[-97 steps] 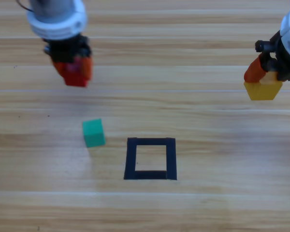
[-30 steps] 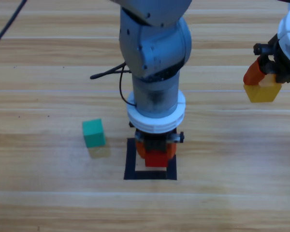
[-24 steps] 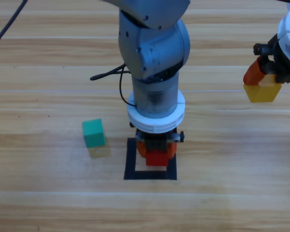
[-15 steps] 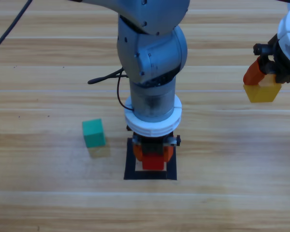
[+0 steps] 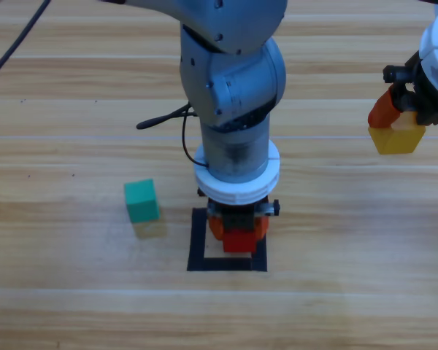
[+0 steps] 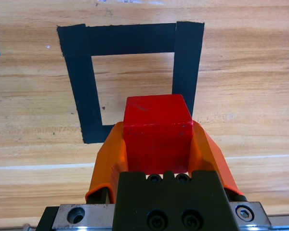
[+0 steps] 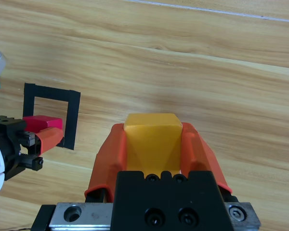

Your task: Stack the blocks in the rectangular block: red at the bottom, yellow in the middle, green on top

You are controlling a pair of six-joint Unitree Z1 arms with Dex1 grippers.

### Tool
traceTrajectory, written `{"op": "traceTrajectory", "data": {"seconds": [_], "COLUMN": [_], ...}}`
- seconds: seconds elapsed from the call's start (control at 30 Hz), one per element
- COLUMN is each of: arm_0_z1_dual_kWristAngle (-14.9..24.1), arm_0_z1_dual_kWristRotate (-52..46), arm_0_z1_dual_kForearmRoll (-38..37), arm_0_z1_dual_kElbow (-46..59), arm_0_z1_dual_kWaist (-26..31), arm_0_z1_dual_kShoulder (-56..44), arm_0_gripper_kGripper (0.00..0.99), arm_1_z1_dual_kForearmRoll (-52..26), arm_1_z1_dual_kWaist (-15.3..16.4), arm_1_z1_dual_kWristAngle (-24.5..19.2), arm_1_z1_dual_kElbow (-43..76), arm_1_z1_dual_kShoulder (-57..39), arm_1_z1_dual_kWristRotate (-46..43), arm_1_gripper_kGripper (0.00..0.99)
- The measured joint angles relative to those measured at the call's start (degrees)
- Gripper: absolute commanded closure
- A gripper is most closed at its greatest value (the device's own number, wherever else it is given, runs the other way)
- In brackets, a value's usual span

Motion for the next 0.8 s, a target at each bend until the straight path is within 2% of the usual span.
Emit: {"op": "traceTrajectory", "data": {"seconds": [0.8], "arm_0_z1_dual_kWristAngle": [0.0], "arm_0_z1_dual_kWristRotate": [-0.2], "arm_0_z1_dual_kForearmRoll": [-0.4], "arm_0_z1_dual_kElbow": [0.0], "arm_0_z1_dual_kWaist": [0.8], "arm_0_z1_dual_kShoulder": [1.8], "arm_0_gripper_kGripper": [0.990], "arm_1_z1_dual_kForearmRoll": [0.0], "arm_1_z1_dual_kWaist": [0.0], "arm_1_z1_dual_kWristAngle": [0.0], "arm_1_z1_dual_kElbow": [0.0], "arm_1_z1_dual_kShoulder": [0.0], "arm_1_z1_dual_kWristRotate": [0.0], "arm_1_gripper_kGripper": [0.926]}}
